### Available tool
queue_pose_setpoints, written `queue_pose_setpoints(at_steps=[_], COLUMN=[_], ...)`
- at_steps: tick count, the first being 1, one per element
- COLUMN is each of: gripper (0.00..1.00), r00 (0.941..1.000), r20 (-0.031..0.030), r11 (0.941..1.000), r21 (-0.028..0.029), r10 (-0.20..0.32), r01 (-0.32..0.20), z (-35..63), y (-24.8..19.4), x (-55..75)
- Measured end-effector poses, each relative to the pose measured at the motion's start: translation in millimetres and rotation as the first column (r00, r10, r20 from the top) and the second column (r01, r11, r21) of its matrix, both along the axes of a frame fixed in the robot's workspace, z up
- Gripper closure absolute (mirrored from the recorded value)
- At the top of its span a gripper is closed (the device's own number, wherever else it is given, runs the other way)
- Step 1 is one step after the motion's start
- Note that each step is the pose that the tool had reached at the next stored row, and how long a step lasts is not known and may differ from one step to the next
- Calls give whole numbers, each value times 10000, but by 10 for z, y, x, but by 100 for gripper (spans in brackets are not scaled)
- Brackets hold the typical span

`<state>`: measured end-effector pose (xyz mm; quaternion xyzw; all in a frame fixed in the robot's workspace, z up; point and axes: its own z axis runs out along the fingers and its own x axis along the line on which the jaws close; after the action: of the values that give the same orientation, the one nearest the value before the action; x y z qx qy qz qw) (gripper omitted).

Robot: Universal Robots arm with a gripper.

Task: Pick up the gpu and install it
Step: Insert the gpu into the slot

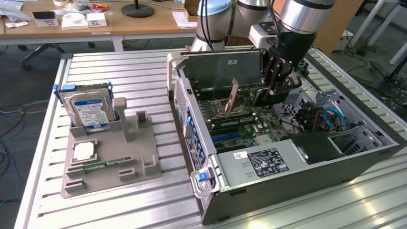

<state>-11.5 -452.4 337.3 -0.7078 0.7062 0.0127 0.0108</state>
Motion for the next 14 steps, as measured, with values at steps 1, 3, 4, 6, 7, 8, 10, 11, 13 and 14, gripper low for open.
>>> queue_pose_setpoints(at_steps=[1, 3, 4, 6, 7, 8, 10, 11, 13, 14], gripper=[73, 73, 73, 73, 73, 73, 73, 73, 73, 73], r00=[10000, 10000, 10000, 10000, 10000, 10000, 10000, 10000, 10000, 10000], r20=[0, 0, 0, 0, 0, 0, -1, 0, -1, 0], r11=[10000, 10000, 10000, 10000, 10000, 10000, 10000, 10000, 10000, 10000], r21=[1, 2, 1, 1, 0, -1, 0, 0, 0, 3], r10=[0, 0, 0, 0, -1, 0, 0, 0, 0, -1], r01=[0, 0, 0, 0, 1, 0, 0, 0, 0, 1], z=[-3, -23, -34, -52, -53, -53, -53, -54, -54, -58], y=[0, 0, 0, 0, 0, 0, 0, 0, 0, 0], x=[0, 0, 0, 0, 0, 0, 0, 0, 0, 0])
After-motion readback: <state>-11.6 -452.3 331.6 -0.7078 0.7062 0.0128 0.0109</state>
